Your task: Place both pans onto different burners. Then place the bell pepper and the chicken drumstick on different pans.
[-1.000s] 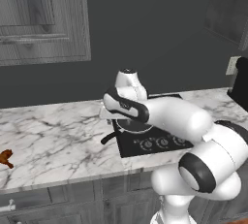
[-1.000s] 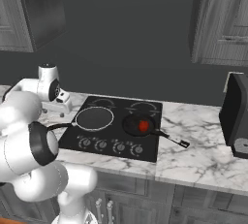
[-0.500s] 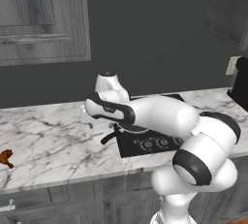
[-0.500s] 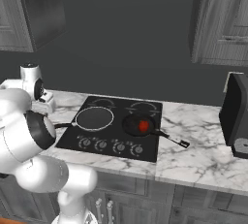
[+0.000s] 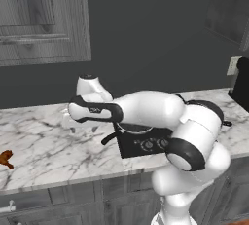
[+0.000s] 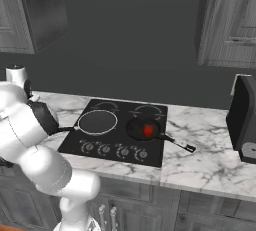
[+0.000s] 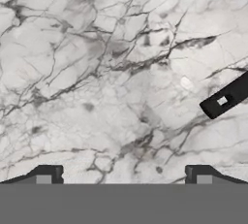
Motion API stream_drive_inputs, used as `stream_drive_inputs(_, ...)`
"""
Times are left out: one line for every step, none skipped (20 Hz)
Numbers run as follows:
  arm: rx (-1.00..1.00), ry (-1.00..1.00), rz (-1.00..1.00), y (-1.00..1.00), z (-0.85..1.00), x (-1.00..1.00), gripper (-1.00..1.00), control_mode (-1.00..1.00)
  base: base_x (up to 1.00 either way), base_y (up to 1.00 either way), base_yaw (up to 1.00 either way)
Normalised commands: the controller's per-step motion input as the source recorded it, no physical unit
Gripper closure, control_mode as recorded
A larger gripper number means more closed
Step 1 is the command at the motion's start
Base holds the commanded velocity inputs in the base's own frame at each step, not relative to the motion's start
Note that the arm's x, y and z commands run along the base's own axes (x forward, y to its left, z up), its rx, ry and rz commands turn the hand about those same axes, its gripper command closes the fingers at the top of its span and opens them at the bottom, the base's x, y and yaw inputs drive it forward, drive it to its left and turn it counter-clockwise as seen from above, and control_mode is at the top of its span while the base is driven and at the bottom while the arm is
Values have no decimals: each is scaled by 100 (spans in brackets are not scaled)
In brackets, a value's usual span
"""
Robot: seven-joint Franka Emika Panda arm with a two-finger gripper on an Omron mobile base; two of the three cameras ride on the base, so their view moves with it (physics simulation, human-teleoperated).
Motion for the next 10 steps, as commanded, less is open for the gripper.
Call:
stream_drive_inputs(0,5,5,72,0,0,-100,-100,0,0,0)
stream_drive_inputs(0,5,4,72,0,0,-100,-100,0,0,0)
stream_drive_inputs(0,7,3,74,0,0,-100,-100,0,0,0)
stream_drive_inputs(0,7,3,75,0,0,-100,-100,0,0,0)
stream_drive_inputs(0,4,4,70,0,0,-100,-100,0,0,0)
stream_drive_inputs(0,2,5,59,0,-6,-100,-100,0,0,0)
stream_drive_inputs(0,3,5,61,0,-4,-100,-100,0,0,0)
stream_drive_inputs(0,3,5,64,0,-1,-100,-100,0,0,0)
stream_drive_inputs(0,4,5,64,0,0,-100,-100,0,0,0)
stream_drive_inputs(0,2,5,65,0,0,-100,-100,0,0,0)
